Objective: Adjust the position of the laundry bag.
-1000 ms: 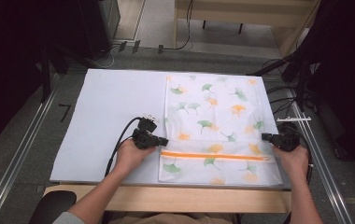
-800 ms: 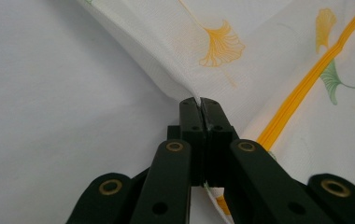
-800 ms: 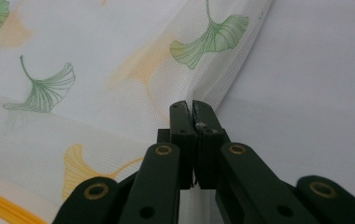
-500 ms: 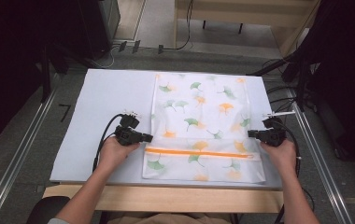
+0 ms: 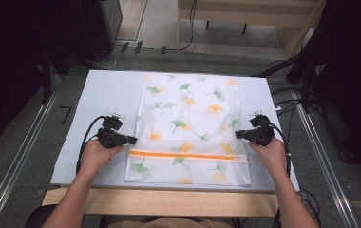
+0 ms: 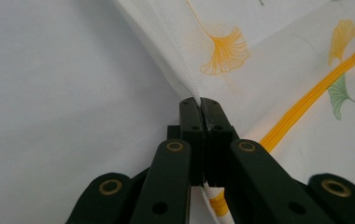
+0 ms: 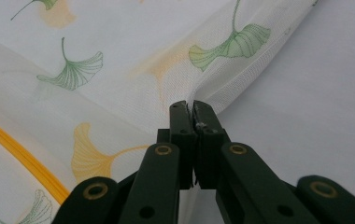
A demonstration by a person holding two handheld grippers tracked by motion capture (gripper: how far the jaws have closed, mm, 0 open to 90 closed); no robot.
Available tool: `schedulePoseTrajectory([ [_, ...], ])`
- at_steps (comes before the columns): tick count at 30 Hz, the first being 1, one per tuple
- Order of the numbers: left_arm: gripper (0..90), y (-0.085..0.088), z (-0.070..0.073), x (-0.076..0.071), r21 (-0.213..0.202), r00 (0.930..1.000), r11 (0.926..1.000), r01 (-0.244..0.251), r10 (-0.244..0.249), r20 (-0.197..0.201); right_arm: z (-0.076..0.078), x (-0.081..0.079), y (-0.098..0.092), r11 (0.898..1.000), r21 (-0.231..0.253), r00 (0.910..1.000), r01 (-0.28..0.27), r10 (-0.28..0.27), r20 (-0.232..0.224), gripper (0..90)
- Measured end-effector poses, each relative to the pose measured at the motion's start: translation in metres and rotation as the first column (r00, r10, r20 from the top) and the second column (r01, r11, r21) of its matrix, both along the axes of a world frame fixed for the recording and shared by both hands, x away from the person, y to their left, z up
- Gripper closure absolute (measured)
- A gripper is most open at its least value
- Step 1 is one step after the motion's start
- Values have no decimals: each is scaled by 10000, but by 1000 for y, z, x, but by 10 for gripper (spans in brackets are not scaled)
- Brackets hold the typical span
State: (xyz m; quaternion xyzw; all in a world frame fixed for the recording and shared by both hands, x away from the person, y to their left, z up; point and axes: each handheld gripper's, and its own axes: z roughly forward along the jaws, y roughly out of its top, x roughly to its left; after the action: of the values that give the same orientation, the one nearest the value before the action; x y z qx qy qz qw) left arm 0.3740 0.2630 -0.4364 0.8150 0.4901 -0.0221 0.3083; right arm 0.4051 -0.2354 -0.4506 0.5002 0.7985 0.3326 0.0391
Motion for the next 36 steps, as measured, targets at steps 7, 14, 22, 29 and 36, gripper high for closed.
schedulePoseTrajectory([
  [7,893,22,3,-5,-53,9997,9997,-245,245,-92,-1,1,20,9988,108,9988,-487,487,-37,892],
  [14,893,40,4,-11,-76,9988,9989,-455,453,-167,-2,1,39,9961,-3,9960,-885,885,128,890],
  [22,892,47,2,-11,202,9981,9982,-568,573,-230,-4,1,49,9945,-15,9943,-1050,1050,160,890],
  [29,882,52,4,-12,-63,9965,9965,-837,837,-66,-4,1,52,9930,-34,9927,-1182,1182,248,886],
  [36,641,55,7,-12,-483,9921,9909,-1254,1255,2,-5,3,49,9946,-150,9942,-1026,1030,300,725],
])
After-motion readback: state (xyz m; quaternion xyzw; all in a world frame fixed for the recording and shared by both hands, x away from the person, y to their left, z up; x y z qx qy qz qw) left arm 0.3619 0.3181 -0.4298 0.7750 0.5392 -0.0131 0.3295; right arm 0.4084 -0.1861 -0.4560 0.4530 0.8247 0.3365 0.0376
